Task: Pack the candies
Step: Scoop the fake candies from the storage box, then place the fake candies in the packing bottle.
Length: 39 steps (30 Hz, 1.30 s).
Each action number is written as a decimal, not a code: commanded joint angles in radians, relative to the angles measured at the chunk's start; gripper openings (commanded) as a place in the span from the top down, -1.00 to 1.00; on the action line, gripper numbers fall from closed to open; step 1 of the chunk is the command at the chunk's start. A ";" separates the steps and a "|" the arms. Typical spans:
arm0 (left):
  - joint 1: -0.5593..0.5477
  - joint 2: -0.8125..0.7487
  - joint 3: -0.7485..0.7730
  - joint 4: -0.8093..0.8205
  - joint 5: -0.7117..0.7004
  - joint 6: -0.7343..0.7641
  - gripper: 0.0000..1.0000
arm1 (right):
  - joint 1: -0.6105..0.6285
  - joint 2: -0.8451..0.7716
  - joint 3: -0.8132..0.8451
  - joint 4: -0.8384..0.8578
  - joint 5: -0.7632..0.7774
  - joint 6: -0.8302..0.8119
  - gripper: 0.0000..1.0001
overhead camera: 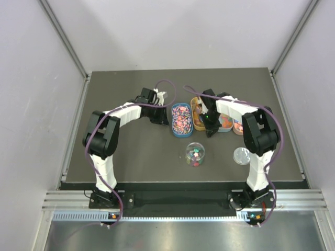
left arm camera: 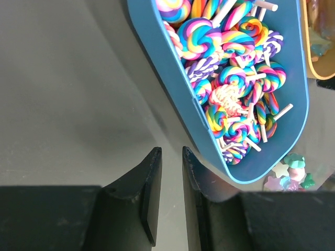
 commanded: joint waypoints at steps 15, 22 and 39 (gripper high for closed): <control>-0.031 -0.062 0.057 -0.063 -0.021 0.075 0.46 | -0.014 -0.296 -0.122 0.171 0.093 -0.099 1.00; -0.024 -0.119 0.109 -0.156 -0.074 0.148 0.44 | -0.008 -0.454 -0.218 0.149 0.063 -0.224 1.00; 0.060 -0.242 0.170 -0.290 -0.194 0.338 0.42 | 0.031 -0.949 -0.524 0.324 0.020 -0.557 1.00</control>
